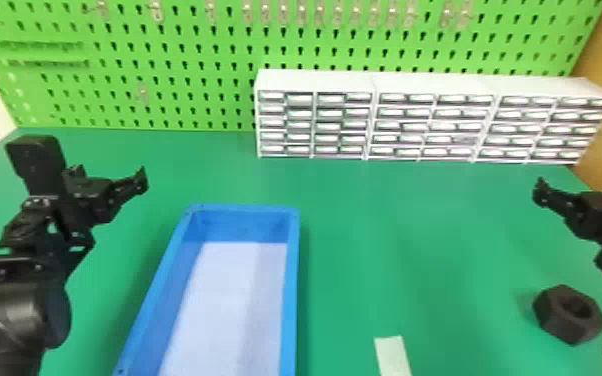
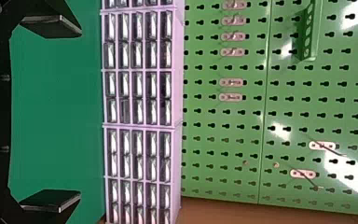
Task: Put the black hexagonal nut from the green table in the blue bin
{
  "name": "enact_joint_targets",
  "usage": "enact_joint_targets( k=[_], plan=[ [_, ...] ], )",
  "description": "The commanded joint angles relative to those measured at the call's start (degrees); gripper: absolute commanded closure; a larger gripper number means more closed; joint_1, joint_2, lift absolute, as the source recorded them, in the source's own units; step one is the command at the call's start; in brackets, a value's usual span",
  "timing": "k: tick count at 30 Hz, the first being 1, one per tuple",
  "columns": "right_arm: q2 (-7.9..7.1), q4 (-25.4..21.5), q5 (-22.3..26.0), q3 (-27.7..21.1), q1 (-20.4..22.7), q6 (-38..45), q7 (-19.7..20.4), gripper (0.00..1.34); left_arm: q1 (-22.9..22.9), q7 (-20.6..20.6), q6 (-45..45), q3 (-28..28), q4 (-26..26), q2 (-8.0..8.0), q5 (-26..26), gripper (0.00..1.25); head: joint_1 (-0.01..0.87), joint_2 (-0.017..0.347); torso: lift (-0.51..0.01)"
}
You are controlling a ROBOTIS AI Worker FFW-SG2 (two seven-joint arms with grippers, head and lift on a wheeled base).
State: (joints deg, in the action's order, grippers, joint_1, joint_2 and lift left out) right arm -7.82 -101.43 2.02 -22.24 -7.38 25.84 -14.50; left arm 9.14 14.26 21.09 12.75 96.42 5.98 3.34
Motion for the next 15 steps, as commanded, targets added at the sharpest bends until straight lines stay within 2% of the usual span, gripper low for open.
enact_joint_targets(
  k=[1,15],
  plan=[
    [0.00,0.0,0.0,0.0,0.0,0.0,0.0,0.09,0.0,0.0,0.0,0.0,0.0,0.00,-0.1,0.11,0.666,0.032,-0.100],
    [0.09,0.0,0.0,0.0,0.0,0.0,0.0,0.09,0.0,0.0,0.0,-0.1,0.0,0.00,-0.2,0.11,0.666,0.032,-0.100]
  ],
)
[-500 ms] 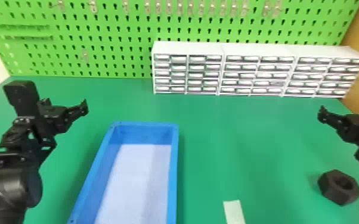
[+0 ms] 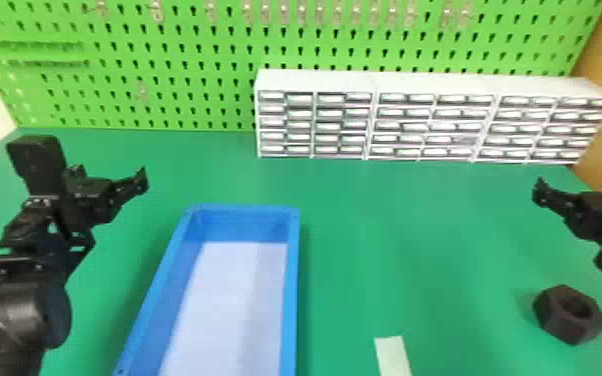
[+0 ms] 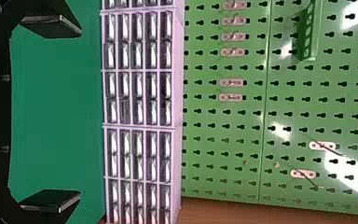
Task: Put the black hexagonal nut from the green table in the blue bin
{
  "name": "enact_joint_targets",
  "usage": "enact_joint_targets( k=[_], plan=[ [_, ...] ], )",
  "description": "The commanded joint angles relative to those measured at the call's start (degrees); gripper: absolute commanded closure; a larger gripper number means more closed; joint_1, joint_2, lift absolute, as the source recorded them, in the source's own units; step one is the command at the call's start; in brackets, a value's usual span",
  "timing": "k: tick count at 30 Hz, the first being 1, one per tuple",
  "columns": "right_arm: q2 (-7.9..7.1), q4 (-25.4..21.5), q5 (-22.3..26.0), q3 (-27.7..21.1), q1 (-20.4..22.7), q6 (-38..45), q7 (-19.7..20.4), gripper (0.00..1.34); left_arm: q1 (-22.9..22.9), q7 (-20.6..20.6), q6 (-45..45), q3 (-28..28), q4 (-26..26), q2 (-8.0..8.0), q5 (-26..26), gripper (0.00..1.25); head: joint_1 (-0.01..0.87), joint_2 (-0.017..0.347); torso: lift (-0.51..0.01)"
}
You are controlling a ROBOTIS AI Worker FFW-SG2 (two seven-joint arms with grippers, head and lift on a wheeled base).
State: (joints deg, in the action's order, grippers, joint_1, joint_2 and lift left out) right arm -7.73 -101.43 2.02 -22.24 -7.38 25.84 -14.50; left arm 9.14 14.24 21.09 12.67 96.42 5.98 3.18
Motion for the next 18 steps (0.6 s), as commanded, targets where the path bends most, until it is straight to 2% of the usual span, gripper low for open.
enact_joint_targets(
  k=[1,6,11,16,18],
  plan=[
    [0.00,0.0,0.0,0.0,0.0,0.0,0.0,0.09,0.0,0.0,0.0,0.1,0.0,0.00,0.0,0.11,0.666,0.032,-0.100],
    [-0.18,0.0,0.0,-0.2,0.1,0.3,0.0,0.09,0.0,0.0,0.0,0.2,0.0,0.00,0.1,0.11,0.666,0.032,-0.100],
    [-0.88,-2.2,2.1,-1.6,0.0,7.4,0.0,0.09,-0.1,0.1,0.0,0.3,0.0,0.00,0.1,0.11,0.666,0.032,-0.100],
    [-3.17,-5.8,1.7,-1.8,0.1,15.9,0.0,0.09,-0.3,0.1,0.0,0.4,0.0,0.00,0.1,0.11,0.666,0.032,-0.100],
    [-3.96,-7.4,2.2,-1.3,0.3,18.8,1.4,0.09,-0.4,0.1,0.0,0.5,0.0,0.00,0.1,0.11,0.666,0.032,-0.100]
  ],
)
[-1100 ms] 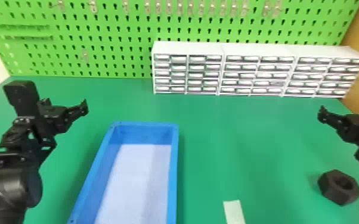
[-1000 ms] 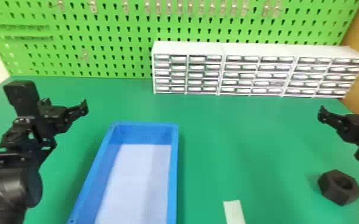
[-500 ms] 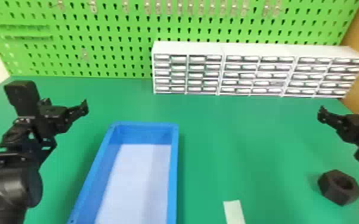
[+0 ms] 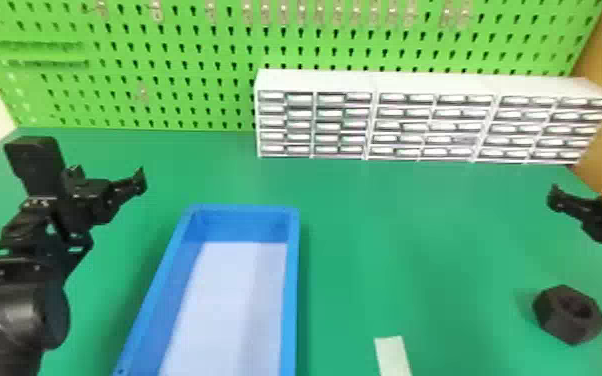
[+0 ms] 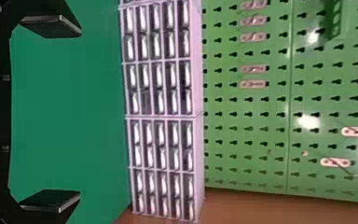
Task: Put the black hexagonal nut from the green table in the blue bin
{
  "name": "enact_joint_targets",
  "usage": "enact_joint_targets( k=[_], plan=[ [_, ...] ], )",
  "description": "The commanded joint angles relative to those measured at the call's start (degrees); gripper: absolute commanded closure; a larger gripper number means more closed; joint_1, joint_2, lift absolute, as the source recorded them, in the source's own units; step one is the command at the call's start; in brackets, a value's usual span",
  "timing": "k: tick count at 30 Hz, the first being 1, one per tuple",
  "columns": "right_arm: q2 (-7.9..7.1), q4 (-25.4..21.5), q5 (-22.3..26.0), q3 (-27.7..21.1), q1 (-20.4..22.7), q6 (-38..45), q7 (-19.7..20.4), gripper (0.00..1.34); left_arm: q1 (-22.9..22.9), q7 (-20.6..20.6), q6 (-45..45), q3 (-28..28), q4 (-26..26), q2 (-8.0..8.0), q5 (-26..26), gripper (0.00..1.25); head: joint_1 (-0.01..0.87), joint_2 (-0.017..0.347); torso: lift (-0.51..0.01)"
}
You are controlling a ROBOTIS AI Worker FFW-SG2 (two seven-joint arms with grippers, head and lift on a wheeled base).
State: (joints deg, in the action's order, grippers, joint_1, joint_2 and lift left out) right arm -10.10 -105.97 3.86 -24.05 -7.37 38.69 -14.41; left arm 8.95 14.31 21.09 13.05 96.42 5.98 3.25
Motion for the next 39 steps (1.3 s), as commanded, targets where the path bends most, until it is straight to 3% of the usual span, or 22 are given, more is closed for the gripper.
enact_joint_targets(
  k=[1,5,9,14,19,34,39],
  plan=[
    [-1.94,-3.5,0.8,0.8,0.4,7.5,2.5,0.09,-0.2,0.0,0.0,0.2,0.1,0.00,0.0,0.11,0.666,0.032,-0.100],
    [-3.52,-5.7,4.0,1.5,0.5,13.6,6.3,0.09,-0.2,0.1,0.0,0.5,0.3,0.09,0.0,0.11,0.666,0.032,-0.100],
    [-4.67,-6.9,7.6,0.8,0.3,20.2,7.0,0.09,-0.3,0.1,0.0,0.5,0.3,0.27,0.0,0.11,0.666,0.032,-0.100],
    [-5.46,-10.0,8.8,0.4,0.1,28.2,9.8,0.09,-0.6,0.1,0.0,0.6,0.4,0.35,0.0,0.11,0.666,0.032,-0.100],
    [-6.33,-11.8,9.9,-0.9,-0.6,36.0,10.0,0.09,-0.7,0.1,0.0,0.6,0.4,0.44,0.1,0.11,0.666,0.032,-0.100],
    [-7.30,-15.1,6.7,-5.7,-1.4,51.0,10.2,0.09,-1.1,0.1,0.1,0.9,0.5,0.53,0.4,0.11,0.666,0.032,-0.100],
    [-7.39,-15.1,5.2,-6.5,-1.4,51.4,10.2,0.09,-1.2,0.1,0.3,0.9,0.7,0.62,0.4,0.11,0.666,0.032,-0.100]
  ],
)
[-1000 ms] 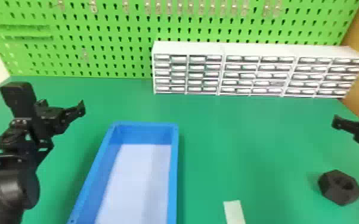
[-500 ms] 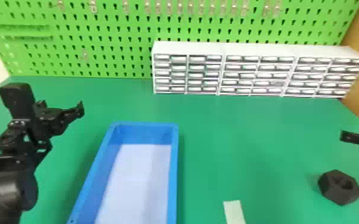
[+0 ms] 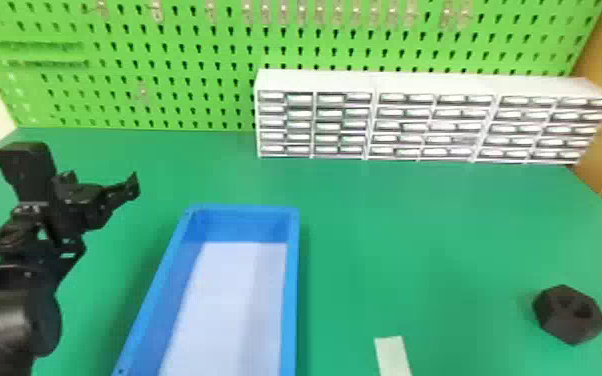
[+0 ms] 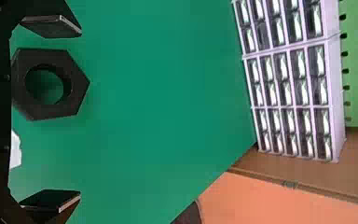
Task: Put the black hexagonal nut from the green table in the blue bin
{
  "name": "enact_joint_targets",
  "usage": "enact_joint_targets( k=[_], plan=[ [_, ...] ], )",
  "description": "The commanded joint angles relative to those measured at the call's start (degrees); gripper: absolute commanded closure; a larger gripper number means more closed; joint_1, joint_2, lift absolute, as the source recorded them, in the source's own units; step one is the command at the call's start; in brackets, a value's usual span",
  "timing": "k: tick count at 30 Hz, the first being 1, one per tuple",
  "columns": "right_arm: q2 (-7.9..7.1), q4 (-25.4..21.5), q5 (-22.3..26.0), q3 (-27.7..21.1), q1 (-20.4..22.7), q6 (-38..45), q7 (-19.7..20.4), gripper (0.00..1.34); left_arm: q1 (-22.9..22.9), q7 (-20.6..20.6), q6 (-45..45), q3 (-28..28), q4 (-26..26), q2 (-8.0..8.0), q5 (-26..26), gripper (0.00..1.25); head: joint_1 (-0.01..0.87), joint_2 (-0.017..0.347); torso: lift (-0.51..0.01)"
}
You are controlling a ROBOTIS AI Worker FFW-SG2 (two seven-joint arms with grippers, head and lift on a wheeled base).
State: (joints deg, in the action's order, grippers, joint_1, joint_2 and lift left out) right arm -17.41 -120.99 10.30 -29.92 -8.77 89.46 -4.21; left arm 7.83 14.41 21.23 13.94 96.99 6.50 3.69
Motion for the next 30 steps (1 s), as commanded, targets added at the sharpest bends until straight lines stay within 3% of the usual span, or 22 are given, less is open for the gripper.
enact_joint_targets(
  k=[1,15,30],
  plan=[
    [-0.09,-0.1,-1.6,-0.8,0.0,0.6,0.0,0.09,-0.1,0.0,0.1,0.2,0.1,0.09,0.0,0.11,0.666,0.032,-0.100],
    [0.27,0.7,-4.4,-3.1,0.5,0.6,0.0,0.09,0.1,0.0,0.4,-0.2,0.1,0.01,0.0,0.11,0.666,0.032,-0.100],
    [2.11,3.2,-5.2,-3.0,0.1,0.6,0.0,0.09,0.2,0.0,0.7,-0.5,0.1,0.01,-0.3,0.11,0.666,0.032,-0.100]
  ],
)
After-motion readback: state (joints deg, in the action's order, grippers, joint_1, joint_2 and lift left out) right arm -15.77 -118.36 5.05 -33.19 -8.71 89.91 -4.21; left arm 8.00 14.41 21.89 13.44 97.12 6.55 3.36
